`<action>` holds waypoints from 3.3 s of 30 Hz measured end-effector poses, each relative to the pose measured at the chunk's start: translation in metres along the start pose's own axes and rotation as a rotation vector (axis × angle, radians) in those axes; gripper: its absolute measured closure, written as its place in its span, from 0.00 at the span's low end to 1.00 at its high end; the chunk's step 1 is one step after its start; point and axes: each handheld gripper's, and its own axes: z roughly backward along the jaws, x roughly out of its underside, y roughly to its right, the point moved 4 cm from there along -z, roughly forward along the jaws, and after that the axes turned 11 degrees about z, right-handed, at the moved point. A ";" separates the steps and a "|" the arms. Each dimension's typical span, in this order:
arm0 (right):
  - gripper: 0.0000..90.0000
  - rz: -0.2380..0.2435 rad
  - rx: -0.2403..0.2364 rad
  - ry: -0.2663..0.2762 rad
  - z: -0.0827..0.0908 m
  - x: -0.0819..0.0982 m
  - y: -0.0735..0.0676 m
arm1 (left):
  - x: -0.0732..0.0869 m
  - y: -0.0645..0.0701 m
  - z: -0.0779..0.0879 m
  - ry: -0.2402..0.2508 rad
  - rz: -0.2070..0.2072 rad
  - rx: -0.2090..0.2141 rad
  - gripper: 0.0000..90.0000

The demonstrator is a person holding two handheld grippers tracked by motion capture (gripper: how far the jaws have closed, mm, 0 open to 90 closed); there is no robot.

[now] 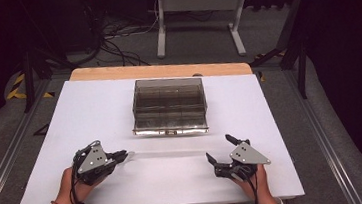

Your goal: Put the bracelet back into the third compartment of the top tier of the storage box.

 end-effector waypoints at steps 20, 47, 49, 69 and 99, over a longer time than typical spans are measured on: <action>0.13 -0.018 0.055 -0.004 0.001 0.001 0.007 | -0.018 0.005 0.009 0.059 0.002 0.021 0.94; 0.12 -0.011 0.017 -0.032 -0.003 0.003 0.002 | -0.094 0.037 -0.025 0.152 -0.069 0.149 0.94; 0.12 -0.006 0.005 -0.020 -0.003 0.003 0.001 | -0.099 0.037 -0.029 0.151 -0.075 0.146 0.94; 0.11 0.017 -0.037 -0.024 -0.007 0.004 -0.005 | -0.151 0.045 -0.078 0.158 -0.091 0.181 0.94; 0.12 0.041 -0.036 -0.053 -0.010 0.006 -0.008 | -0.168 0.050 -0.133 0.120 -0.050 0.166 0.94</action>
